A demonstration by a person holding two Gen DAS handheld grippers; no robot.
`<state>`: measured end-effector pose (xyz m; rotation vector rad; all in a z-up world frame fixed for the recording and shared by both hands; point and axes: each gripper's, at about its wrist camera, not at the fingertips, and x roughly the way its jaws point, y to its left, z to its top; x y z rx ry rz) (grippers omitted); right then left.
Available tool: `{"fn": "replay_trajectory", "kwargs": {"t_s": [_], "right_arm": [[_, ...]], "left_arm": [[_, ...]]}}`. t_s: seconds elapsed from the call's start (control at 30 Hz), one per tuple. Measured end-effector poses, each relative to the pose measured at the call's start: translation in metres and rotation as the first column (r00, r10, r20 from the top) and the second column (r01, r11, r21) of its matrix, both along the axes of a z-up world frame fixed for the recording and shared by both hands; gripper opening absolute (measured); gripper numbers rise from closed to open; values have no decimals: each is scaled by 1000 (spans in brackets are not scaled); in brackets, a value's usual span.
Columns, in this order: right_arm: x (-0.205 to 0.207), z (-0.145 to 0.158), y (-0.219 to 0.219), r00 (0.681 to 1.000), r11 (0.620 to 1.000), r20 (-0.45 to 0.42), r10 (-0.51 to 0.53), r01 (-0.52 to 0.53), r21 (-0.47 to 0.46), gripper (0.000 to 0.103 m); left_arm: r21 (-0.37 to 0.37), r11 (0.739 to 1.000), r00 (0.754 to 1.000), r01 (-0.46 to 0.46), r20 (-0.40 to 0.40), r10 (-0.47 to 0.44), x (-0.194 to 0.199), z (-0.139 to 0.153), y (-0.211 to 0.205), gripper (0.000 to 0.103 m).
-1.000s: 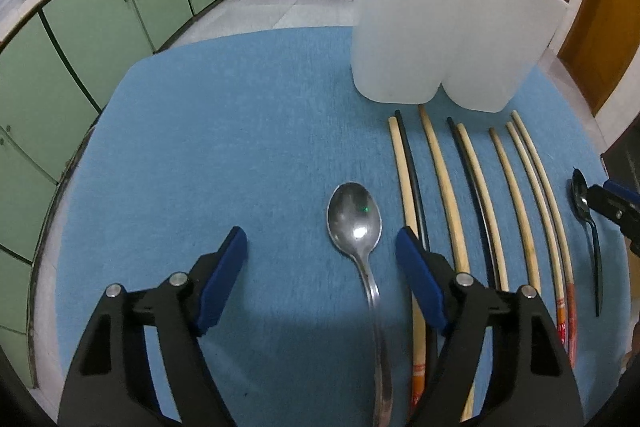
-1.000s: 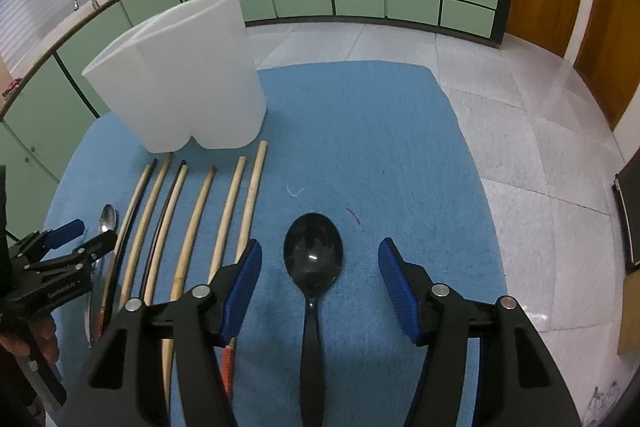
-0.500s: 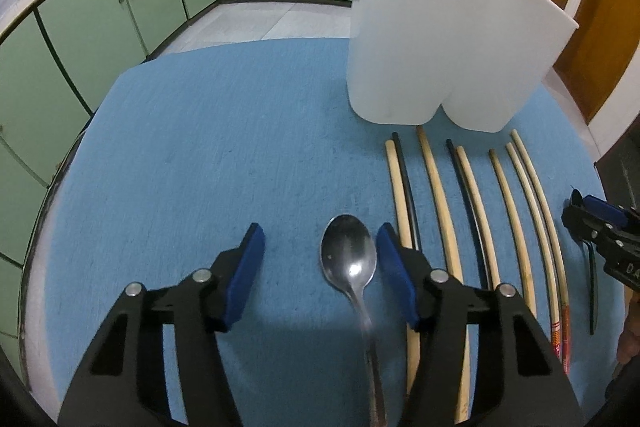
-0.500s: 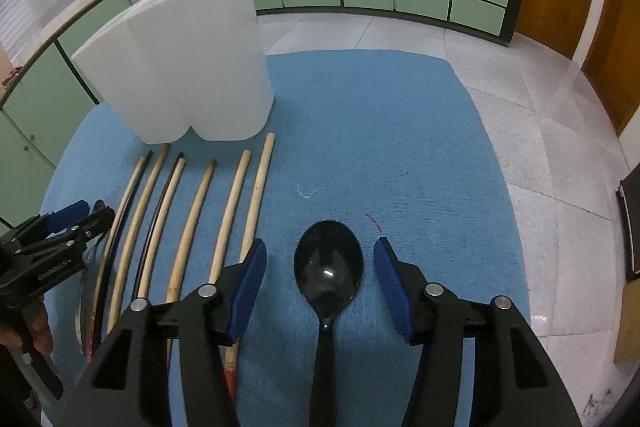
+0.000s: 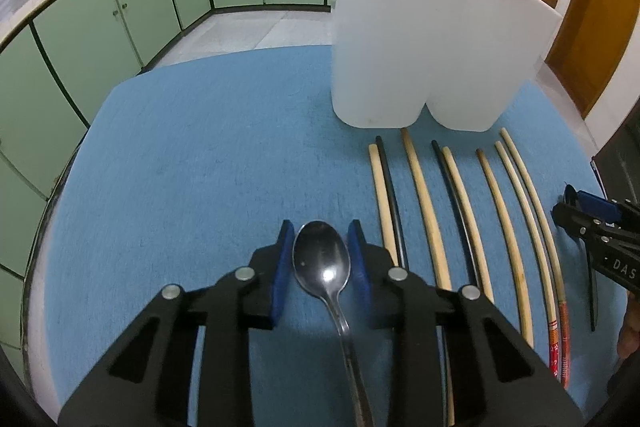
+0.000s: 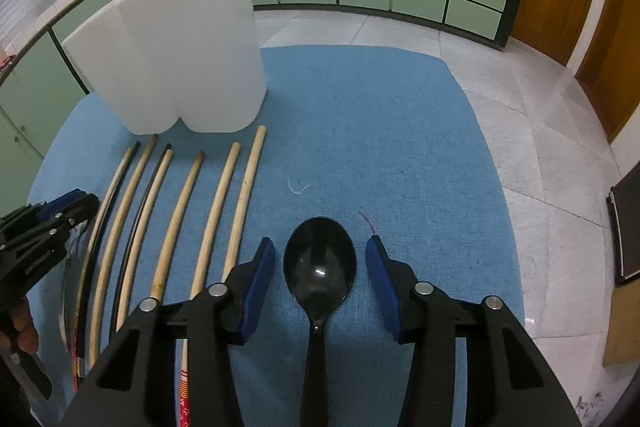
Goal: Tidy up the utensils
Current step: 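Lift both spoons and carry them over the white utensil holder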
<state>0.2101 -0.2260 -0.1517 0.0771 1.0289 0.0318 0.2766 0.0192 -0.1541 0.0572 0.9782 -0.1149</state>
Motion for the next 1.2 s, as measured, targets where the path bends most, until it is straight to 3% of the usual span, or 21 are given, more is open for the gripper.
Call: {"fn": "replay_trajectory", "kwargs": {"t_s": [0.1,0.2,0.4,0.73,0.93,1.2], "right_arm": [[-1,-1,2,1000,1000,1,6,-6,-9,47],[-2,-1,2,1000,1000,2,10,-10,-26,35],[-10,3,0,1000,1000,27,15,-15,1,34],[-50,39,-17,974,995,228,-16,-8,102,34],[-62,69,-13,939,993,344,-15,-25,113,34],[-65,109,-7,885,990,466,6,-71,123,34]], "left_arm": [[-1,1000,1000,-3,3,3,-2,0,0,28],[7,1000,1000,-4,2,4,-2,0,-2,27],[-41,999,1000,-13,13,13,-13,3,0,26],[-104,995,976,1,216,21,-61,34,13,26],[-128,992,943,3,331,40,-87,60,17,26],[-165,986,907,7,415,63,-90,93,20,26]]}}
